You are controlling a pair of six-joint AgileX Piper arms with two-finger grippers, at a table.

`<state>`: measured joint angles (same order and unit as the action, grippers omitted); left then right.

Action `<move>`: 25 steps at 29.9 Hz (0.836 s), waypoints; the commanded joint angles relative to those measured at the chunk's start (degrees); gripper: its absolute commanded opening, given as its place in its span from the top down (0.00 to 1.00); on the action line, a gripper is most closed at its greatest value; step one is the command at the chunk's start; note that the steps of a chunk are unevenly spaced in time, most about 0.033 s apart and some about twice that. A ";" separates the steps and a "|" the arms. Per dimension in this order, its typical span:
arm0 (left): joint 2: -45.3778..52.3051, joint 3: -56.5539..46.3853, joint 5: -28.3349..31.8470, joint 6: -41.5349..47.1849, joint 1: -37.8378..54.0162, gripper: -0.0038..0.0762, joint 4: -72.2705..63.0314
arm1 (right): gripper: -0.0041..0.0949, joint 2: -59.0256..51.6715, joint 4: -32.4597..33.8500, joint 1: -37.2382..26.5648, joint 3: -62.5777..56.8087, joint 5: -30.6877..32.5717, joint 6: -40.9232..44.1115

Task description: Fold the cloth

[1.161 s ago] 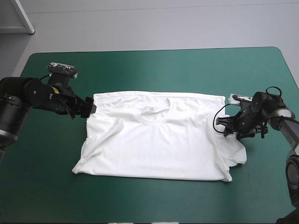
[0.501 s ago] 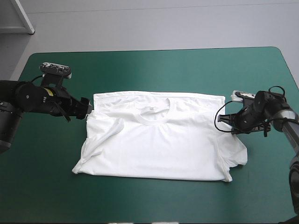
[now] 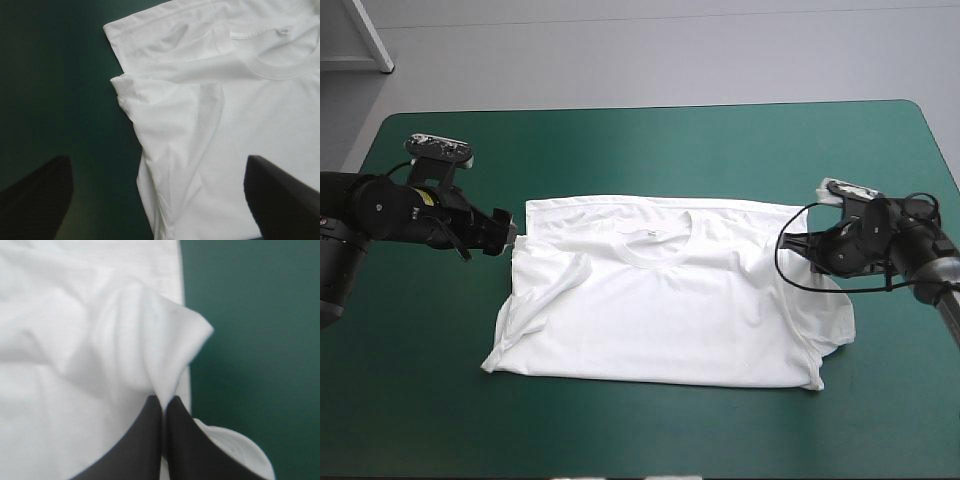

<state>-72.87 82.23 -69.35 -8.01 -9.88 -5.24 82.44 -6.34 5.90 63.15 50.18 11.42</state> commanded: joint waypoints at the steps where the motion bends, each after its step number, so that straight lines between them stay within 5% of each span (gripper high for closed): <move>1: 1.66 2.01 2.45 0.40 -0.26 0.11 -0.51 | 0.98 -2.13 -1.44 7.00 1.41 -4.18 -0.74; 13: 1.66 2.01 2.07 0.40 -0.26 0.11 -0.51 | 0.93 7.96 -1.23 21.21 1.41 -9.37 1.24; 16: 1.66 2.01 2.07 0.40 -0.26 0.11 -0.51 | 0.68 9.07 -1.08 21.80 1.41 -9.85 0.88; 21: 1.66 2.01 1.62 0.40 -0.26 0.11 -0.51 | 0.11 7.06 2.10 21.80 2.94 -7.21 0.72; 25: 1.66 2.01 -0.17 0.52 -0.26 0.11 -0.51 | 0.05 2.74 8.11 21.80 5.53 -0.69 3.36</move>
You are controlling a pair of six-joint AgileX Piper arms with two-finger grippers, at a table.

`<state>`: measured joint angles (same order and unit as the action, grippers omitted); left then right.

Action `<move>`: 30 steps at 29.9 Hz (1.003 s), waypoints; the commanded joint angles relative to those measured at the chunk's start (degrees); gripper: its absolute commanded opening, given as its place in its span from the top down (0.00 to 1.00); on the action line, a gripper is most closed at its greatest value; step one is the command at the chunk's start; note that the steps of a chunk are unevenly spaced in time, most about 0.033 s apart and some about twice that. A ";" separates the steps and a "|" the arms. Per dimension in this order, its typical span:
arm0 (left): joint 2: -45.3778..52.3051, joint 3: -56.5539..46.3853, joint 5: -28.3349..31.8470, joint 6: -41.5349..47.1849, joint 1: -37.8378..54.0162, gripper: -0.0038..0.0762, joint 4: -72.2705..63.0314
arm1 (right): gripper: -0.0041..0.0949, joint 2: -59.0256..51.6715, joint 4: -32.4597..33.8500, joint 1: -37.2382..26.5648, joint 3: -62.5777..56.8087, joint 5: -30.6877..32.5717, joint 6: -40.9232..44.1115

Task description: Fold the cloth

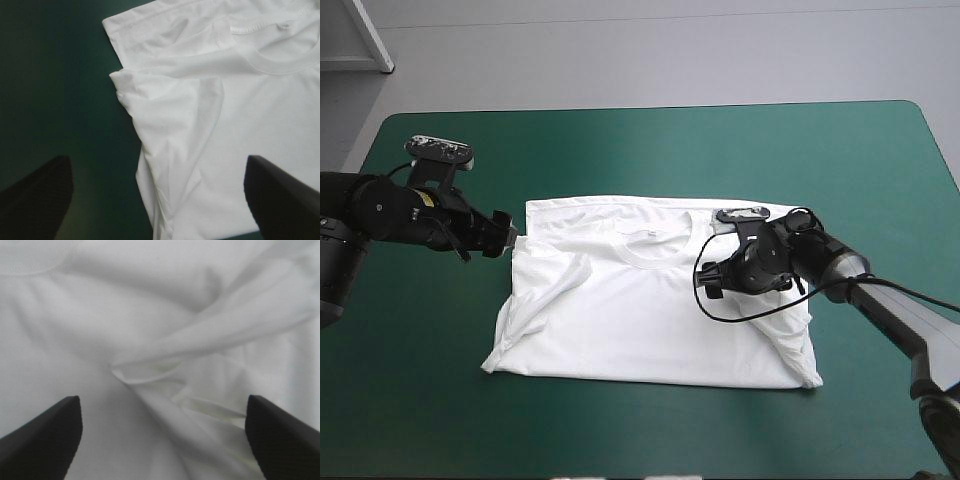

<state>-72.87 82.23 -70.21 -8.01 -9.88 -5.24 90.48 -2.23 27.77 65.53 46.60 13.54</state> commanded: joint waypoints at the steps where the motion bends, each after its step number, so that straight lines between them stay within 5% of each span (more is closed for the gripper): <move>1: 1.66 2.01 -0.12 0.52 -0.26 0.11 -0.51 | 0.05 -6.74 5.60 -0.07 3.72 5.17 1.86; 9: 2.94 -0.47 -3.68 3.89 -0.26 0.11 0.19 | 0.11 -17.13 7.73 -0.07 4.00 25.47 2.09; 18: 6.70 -20.17 -2.36 4.84 -0.26 0.11 0.41 | 0.21 -27.12 3.24 -0.07 -4.88 25.09 2.45; 25: 6.12 -34.82 13.79 4.84 -0.26 0.11 0.02 | 0.21 -29.98 3.02 -0.07 -13.66 24.98 2.45; 30: 2.20 -40.12 19.20 4.70 -0.26 0.12 -0.84 | 0.21 -29.98 0.91 -0.07 -17.03 22.84 2.35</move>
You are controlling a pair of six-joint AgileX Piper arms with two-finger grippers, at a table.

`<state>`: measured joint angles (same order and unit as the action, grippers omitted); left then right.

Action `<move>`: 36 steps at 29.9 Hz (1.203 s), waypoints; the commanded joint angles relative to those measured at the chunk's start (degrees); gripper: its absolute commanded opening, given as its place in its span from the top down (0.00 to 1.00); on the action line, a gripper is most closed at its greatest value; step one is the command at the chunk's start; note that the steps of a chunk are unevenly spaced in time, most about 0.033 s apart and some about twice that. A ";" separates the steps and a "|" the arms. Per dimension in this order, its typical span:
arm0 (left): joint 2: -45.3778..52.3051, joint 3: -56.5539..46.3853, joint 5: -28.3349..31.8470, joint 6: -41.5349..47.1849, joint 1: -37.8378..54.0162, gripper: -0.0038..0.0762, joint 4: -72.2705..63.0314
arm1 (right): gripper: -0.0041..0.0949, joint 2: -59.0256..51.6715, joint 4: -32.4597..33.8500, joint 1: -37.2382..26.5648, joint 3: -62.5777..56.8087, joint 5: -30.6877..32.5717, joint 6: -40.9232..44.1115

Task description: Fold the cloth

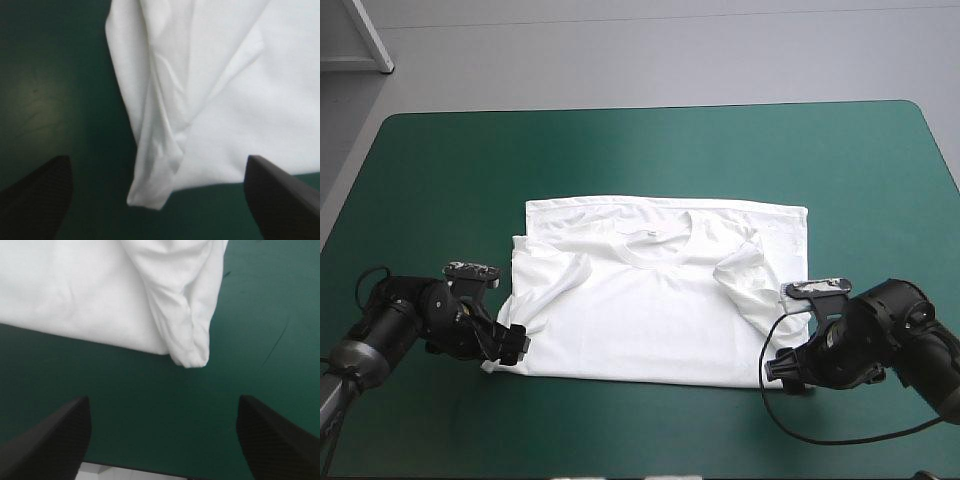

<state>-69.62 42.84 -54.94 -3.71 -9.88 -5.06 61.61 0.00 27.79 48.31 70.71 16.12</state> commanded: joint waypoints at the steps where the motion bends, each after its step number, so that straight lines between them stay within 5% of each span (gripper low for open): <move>1: -2.26 -1.49 4.74 0.39 -0.26 0.13 -1.12 | 0.21 -1.11 -1.53 -0.09 -0.08 -1.53 -0.30; 7: -9.26 -3.02 7.92 -1.44 -0.26 0.32 -3.42 | 0.21 -1.11 -1.63 -0.09 -0.31 -2.35 -0.45; 18: -10.69 -3.02 3.81 -6.70 -0.26 0.96 -11.41 | 0.21 3.30 -1.43 -0.09 -0.31 -8.29 -0.94; 32: -1.31 -1.40 -0.58 -6.31 -0.26 0.96 -11.41 | 0.21 13.34 -1.97 -0.09 -6.52 -17.48 -2.45; 36: 1.64 0.34 -2.56 -6.19 -0.26 0.96 -11.23 | 0.31 13.34 -3.06 -0.09 -11.08 -22.10 -2.65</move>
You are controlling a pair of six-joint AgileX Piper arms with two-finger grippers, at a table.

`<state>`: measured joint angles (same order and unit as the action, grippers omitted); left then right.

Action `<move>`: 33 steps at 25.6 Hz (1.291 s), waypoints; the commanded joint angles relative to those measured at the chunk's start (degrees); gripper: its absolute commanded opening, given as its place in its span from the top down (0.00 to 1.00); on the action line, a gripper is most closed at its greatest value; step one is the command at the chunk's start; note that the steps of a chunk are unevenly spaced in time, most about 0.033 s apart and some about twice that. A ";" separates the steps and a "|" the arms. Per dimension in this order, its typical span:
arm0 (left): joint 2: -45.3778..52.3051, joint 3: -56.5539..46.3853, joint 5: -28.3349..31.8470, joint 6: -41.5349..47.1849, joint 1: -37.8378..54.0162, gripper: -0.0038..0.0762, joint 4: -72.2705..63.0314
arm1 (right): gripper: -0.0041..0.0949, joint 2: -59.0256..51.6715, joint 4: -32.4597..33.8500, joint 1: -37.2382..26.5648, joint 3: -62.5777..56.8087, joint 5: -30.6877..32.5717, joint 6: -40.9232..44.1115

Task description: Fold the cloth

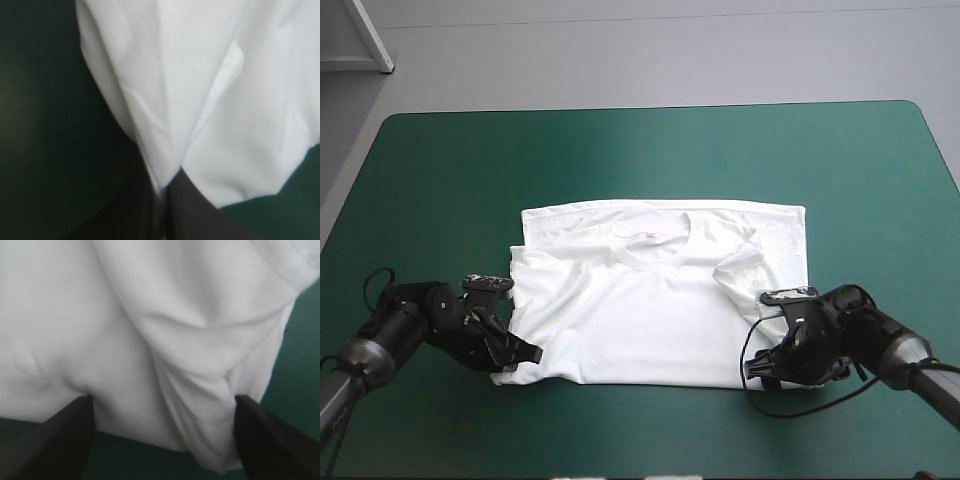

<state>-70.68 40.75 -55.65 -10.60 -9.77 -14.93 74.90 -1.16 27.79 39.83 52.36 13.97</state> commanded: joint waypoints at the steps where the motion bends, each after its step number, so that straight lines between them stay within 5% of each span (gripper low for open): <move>1: 2.99 2.83 -2.20 1.21 -0.38 0.96 -1.08 | 0.36 0.05 -2.18 -0.09 -3.08 -3.87 -0.49; 8: 2.97 6.43 -2.93 2.14 -0.38 0.96 2.59 | 0.98 -2.41 -3.07 -0.09 -2.44 -4.18 -0.77; 20: -6.46 20.63 -6.12 -1.49 -0.27 0.96 6.65 | 0.98 -6.97 6.67 -0.09 15.02 -0.61 3.44; 27: -23.00 45.37 -8.60 -2.84 -0.27 0.96 6.65 | 0.98 5.25 35.43 -0.28 32.36 -1.10 16.73; 33: -33.36 61.31 -7.31 1.06 -0.27 0.96 13.06 | 0.98 17.89 41.40 -2.02 42.69 -5.26 20.33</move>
<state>-104.33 97.14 -64.49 -12.31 -9.82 -5.56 91.38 36.64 27.30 77.95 50.32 33.52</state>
